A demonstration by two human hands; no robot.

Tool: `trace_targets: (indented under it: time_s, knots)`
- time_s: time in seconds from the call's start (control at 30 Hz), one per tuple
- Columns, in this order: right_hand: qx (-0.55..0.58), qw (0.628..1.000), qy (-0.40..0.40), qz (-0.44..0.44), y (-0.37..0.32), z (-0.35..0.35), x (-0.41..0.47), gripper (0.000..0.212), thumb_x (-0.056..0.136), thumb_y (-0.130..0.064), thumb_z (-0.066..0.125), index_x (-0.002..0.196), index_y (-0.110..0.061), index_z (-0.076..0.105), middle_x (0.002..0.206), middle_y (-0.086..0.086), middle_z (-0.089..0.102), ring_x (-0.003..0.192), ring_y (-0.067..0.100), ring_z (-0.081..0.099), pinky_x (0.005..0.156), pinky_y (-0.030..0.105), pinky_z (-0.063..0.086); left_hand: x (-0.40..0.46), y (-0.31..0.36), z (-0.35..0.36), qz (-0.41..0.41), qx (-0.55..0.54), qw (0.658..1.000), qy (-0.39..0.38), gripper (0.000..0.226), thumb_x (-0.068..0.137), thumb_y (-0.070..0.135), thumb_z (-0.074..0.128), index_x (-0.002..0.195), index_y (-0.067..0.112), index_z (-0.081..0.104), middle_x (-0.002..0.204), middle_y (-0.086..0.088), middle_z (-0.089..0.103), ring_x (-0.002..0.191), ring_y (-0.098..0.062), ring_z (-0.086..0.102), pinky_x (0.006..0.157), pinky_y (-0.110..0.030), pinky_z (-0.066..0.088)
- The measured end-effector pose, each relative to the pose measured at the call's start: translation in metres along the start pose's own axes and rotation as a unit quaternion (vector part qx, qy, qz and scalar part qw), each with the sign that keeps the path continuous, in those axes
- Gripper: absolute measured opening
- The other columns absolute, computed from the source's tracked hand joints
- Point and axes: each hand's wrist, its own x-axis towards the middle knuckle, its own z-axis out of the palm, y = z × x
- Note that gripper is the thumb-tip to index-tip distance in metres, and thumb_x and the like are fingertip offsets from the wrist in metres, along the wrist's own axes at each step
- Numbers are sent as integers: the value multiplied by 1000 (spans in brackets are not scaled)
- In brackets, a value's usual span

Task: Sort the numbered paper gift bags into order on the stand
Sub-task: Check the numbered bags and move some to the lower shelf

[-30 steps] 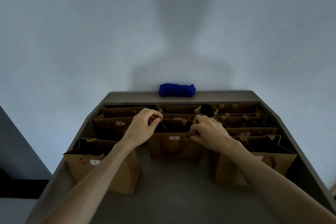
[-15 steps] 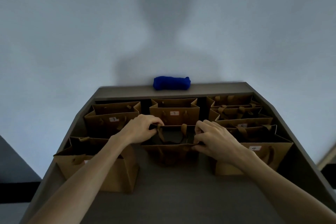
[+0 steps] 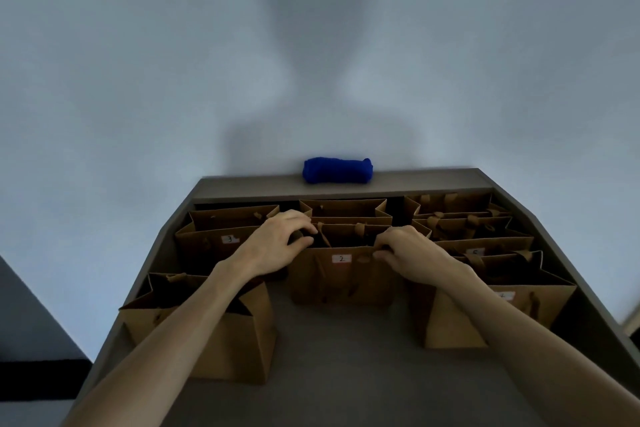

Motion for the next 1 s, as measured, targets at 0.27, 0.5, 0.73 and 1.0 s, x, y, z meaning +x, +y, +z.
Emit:
trace_targets:
  time_s: [0.27, 0.5, 0.73, 1.0]
  knots:
    - [37, 999, 10, -18, -22, 7, 7, 14, 98, -25, 55, 106, -21, 67, 96, -7, 65, 84, 4, 63, 79, 25, 56, -19, 1, -12, -5, 1, 999, -33, 24, 98, 32, 53, 116, 25, 67, 115, 8, 66, 106, -2, 59, 97, -28, 49]
    - [-26, 998, -40, -38, -43, 9, -4, 22, 98, -41, 53, 103, -25, 66, 91, -9, 63, 78, 3, 62, 75, 24, 55, -37, -5, -21, -10, -21, 999, -34, 25, 99, 34, 50, 114, 24, 68, 114, 7, 68, 104, 0, 60, 91, -18, 47]
    - [-88, 989, -114, -21, -45, -9, -33, 33, 97, -44, 53, 120, -23, 63, 113, -3, 65, 94, 7, 62, 82, 25, 54, -39, 14, -21, 42, -34, 994, -100, 24, 98, 31, 52, 116, 26, 67, 116, 10, 67, 107, 5, 58, 90, -10, 45]
    - [-141, 982, -124, 1, -21, -35, -58, 34, 97, -43, 55, 121, -22, 66, 119, -4, 61, 108, 8, 49, 86, 22, 37, -42, 48, -16, 110, -7, 974, -199, 24, 95, 35, 57, 119, 31, 61, 114, 13, 62, 100, 6, 51, 89, -16, 40]
